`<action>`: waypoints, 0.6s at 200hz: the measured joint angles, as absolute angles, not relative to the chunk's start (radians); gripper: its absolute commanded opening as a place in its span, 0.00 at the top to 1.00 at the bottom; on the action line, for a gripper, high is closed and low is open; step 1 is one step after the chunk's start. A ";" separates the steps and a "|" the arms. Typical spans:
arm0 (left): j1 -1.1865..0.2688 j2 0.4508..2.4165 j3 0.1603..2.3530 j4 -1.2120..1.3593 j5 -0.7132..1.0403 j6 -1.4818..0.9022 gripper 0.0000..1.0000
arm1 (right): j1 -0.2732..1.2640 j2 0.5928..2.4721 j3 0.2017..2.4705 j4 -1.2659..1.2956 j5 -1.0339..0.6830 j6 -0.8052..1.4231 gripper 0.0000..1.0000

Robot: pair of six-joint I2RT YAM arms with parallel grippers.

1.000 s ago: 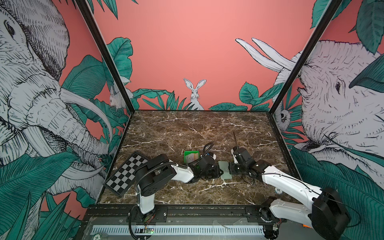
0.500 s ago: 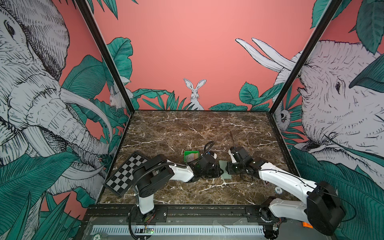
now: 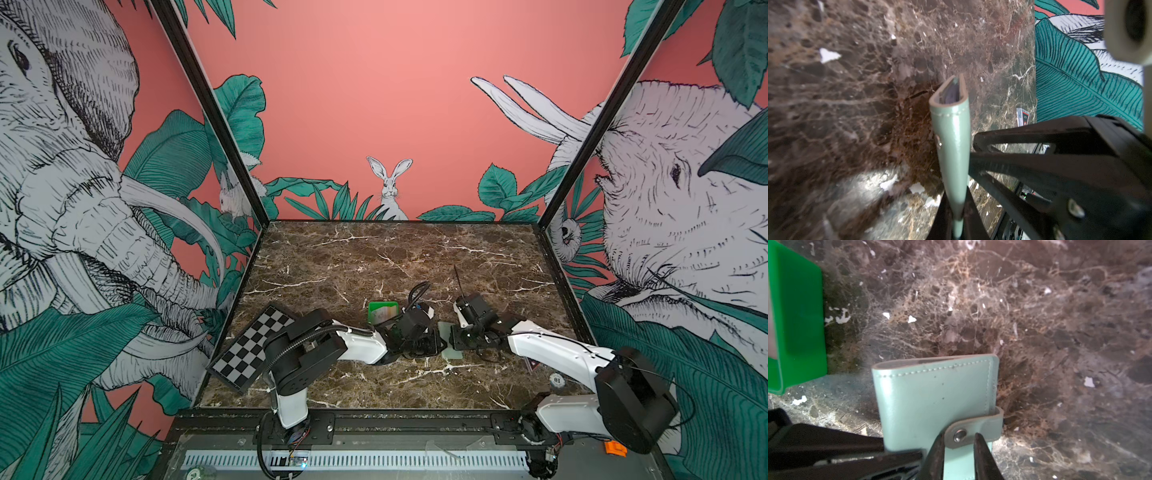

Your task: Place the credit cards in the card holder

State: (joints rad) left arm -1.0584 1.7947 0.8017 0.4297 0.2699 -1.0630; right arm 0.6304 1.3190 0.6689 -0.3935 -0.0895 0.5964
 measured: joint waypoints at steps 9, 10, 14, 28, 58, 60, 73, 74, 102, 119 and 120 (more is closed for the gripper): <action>-1.058 1.793 0.802 0.429 0.270 -1.061 0.89 | 0.632 1.318 0.669 -0.396 -0.081 0.596 0.79; -1.058 1.793 0.802 0.428 0.270 -1.061 0.89 | 0.632 1.318 0.669 -0.396 -0.081 0.596 0.80; -1.058 1.792 0.802 0.428 0.270 -1.061 0.89 | 0.632 1.318 0.670 -0.398 -0.076 0.595 0.80; -1.058 1.789 0.802 0.427 0.269 -1.058 0.89 | 0.635 1.315 0.673 -0.404 -0.063 0.594 0.82; -1.058 1.785 0.802 0.427 0.269 -1.057 0.89 | 0.635 1.303 0.675 -0.410 -0.052 0.593 0.86; -1.058 1.785 0.802 0.427 0.269 -1.057 0.89 | 0.635 1.302 0.675 -0.410 -0.052 0.593 0.87; -1.059 1.785 0.802 0.429 0.269 -1.056 0.89 | 0.635 1.301 0.675 -0.409 -0.053 0.591 0.87; -1.059 1.785 0.802 0.429 0.269 -1.056 0.89 | 0.635 1.301 0.675 -0.409 -0.053 0.590 0.88; -1.059 1.785 0.803 0.428 0.269 -1.056 0.89 | 0.635 1.301 0.675 -0.406 -0.056 0.590 0.88; -1.059 1.785 0.803 0.428 0.269 -1.056 0.89 | 0.635 1.301 0.675 -0.402 -0.057 0.590 0.90; -1.059 1.785 0.803 0.428 0.269 -1.056 0.89 | 0.635 1.301 0.675 -0.402 -0.057 0.590 0.90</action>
State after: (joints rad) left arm -1.0588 1.7855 0.8032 0.4282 0.2687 -1.0557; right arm 0.6353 1.3014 0.6750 -0.4023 -0.0570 0.5903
